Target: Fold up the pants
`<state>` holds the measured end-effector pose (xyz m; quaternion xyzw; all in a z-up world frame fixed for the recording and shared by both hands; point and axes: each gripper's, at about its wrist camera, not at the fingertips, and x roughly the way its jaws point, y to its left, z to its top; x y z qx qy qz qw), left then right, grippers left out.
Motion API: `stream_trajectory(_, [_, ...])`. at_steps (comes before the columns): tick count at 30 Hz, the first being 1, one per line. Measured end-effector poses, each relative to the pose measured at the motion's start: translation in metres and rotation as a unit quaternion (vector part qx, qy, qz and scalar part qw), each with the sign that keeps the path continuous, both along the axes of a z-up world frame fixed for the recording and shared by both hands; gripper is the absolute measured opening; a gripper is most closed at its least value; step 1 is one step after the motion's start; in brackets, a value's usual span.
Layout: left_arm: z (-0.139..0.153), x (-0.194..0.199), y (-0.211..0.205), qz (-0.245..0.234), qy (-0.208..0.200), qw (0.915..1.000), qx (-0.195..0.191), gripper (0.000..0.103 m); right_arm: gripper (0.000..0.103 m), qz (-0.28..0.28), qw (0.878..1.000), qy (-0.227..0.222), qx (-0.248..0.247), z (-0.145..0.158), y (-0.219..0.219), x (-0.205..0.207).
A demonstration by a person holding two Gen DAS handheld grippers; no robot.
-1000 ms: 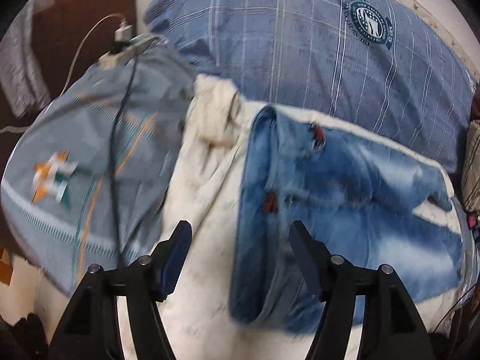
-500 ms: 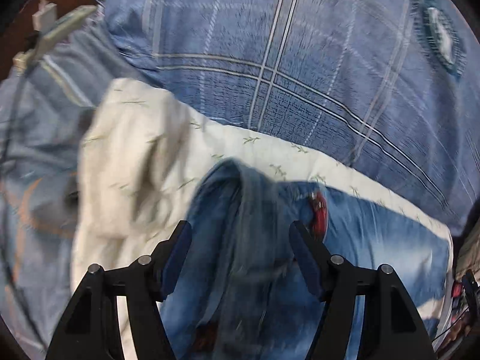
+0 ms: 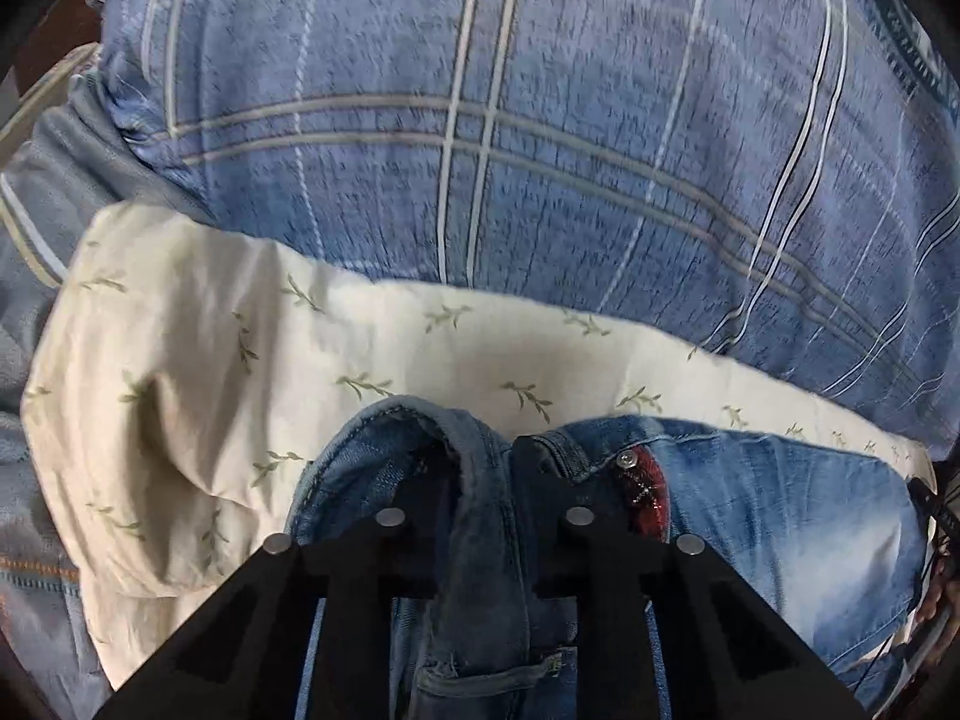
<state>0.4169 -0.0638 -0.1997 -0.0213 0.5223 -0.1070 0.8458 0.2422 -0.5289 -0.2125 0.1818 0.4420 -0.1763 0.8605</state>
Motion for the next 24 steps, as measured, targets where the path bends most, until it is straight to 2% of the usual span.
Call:
stream_trajectory(3, [0.024,-0.012,0.005,-0.002,-0.027,0.9995,-0.015,0.017,0.021,0.003,0.999,-0.042,-0.034,0.030,0.016,-0.013])
stream_trajectory(6, [0.060,-0.031,0.016,-0.003,-0.054,0.9971,-0.053,0.017,0.021,-0.002,0.993,-0.089,-0.071,0.073,0.026,-0.030])
stream_trajectory(8, [0.080,-0.044,0.027,-0.003,-0.077,0.9941,-0.076,0.017,0.021,-0.012,0.988,-0.122,-0.095,0.101,0.029,-0.043])
stream_trajectory(11, [0.104,-0.070,0.050,0.004,-0.113,0.9863,-0.120,0.017,0.021,-0.036,0.979,-0.167,-0.115,0.127,0.031,-0.064])
stream_trajectory(13, [0.107,-0.093,0.065,0.005,-0.122,0.9833,-0.135,0.017,0.021,-0.036,0.980,-0.150,-0.125,0.124,0.032,-0.068])
stream_trajectory(16, [0.101,-0.124,0.077,0.002,-0.113,0.9825,-0.148,0.017,0.021,-0.024,0.985,-0.127,-0.118,0.108,0.038,-0.084])
stream_trajectory(24, [0.098,-0.242,0.122,-0.036,-0.129,0.9794,-0.151,0.017,0.021,-0.011,0.983,-0.158,-0.090,0.085,0.078,-0.224])
